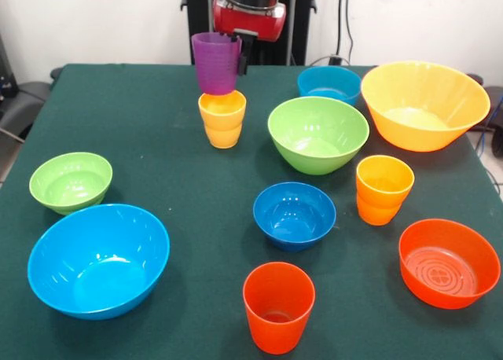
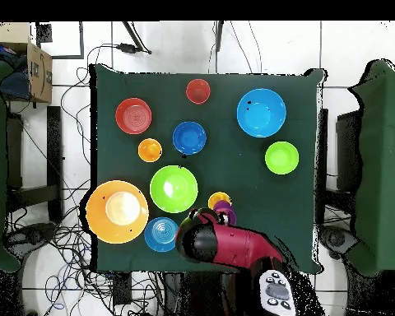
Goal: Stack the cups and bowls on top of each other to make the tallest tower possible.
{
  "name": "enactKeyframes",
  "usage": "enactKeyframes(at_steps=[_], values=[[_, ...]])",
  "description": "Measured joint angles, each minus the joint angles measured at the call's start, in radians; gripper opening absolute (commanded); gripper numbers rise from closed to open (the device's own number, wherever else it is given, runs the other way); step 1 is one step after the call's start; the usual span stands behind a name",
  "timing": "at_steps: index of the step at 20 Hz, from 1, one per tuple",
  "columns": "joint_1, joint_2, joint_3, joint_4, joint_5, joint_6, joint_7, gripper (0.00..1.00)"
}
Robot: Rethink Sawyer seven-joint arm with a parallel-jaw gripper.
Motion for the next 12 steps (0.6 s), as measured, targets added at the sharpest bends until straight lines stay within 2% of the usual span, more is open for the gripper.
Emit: enactKeyframes(at_steps=[12], values=[[0.000, 0.068, 0.007, -0.001, 0.000, -0.058, 0.000, 0.00]])
